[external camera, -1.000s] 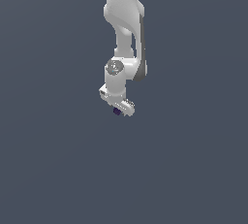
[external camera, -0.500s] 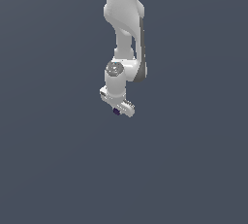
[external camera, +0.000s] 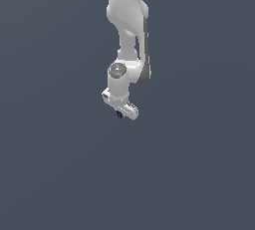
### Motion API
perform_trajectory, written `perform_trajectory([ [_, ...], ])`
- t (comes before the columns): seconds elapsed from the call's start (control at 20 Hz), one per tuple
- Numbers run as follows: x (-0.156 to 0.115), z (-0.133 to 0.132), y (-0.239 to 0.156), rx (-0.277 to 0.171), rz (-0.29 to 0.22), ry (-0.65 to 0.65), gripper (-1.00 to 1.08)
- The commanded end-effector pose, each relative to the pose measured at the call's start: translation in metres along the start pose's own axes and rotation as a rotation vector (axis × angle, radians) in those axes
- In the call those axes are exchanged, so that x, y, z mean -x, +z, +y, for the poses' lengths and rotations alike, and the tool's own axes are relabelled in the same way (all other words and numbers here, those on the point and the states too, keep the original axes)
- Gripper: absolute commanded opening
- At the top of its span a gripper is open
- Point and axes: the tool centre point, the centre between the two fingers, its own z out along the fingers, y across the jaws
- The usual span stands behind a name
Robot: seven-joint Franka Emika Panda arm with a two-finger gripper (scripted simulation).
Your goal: Pick up the object and move it to a goal position.
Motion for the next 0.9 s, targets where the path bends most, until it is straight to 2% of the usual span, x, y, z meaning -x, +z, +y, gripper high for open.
perform_trajectory([
  [0.0, -0.003, 0.001, -0.006, -0.001, 0.001, 0.000, -1.00],
  [0.85, -0.049, 0.011, -0.089, 0.000, 0.001, 0.001, -1.00],
])
